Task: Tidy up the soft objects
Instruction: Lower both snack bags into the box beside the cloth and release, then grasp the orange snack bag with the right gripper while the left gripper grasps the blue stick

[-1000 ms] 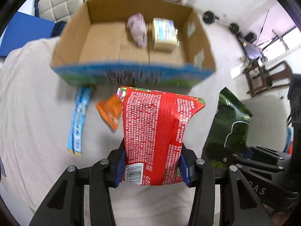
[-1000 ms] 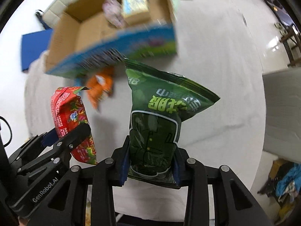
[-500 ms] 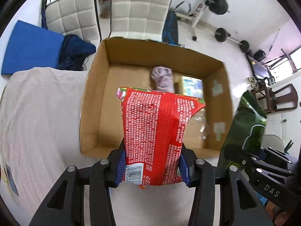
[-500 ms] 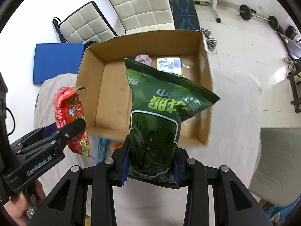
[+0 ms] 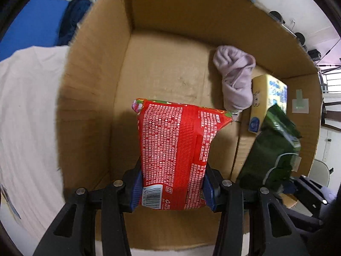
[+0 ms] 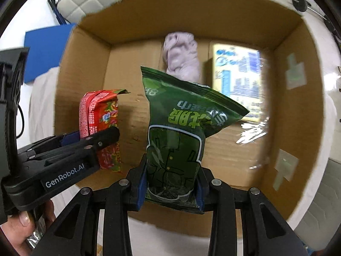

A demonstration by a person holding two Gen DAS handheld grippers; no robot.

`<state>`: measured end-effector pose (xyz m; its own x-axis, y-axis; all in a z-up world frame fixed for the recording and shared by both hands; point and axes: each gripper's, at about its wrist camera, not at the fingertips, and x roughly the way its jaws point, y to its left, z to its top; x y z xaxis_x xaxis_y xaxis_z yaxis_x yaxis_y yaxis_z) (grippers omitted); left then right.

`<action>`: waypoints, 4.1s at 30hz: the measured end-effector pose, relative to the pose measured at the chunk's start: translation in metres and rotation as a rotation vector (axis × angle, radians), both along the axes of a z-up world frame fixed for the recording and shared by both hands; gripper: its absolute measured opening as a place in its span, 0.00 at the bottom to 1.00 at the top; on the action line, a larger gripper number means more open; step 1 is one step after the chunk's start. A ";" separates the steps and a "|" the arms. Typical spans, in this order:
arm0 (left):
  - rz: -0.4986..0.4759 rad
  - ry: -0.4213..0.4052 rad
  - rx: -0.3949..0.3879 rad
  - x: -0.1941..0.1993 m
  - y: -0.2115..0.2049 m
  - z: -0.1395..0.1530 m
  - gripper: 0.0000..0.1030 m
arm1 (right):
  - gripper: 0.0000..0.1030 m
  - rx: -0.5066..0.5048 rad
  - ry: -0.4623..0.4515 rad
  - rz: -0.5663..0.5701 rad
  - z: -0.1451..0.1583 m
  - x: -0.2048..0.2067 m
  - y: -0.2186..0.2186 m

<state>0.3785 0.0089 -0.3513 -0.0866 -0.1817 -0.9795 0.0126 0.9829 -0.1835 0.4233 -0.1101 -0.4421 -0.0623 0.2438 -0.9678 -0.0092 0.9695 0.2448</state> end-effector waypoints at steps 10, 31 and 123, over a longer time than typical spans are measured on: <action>-0.034 0.040 0.016 0.014 -0.016 -0.017 0.44 | 0.37 -0.024 0.048 0.039 -0.033 0.011 0.008; 0.005 -0.111 0.117 -0.032 -0.018 0.050 0.94 | 0.83 -0.062 0.026 -0.025 0.002 -0.019 -0.028; -0.100 -0.031 0.062 -0.234 0.020 -0.061 0.14 | 0.42 -0.165 0.144 -0.205 -0.095 -0.197 0.027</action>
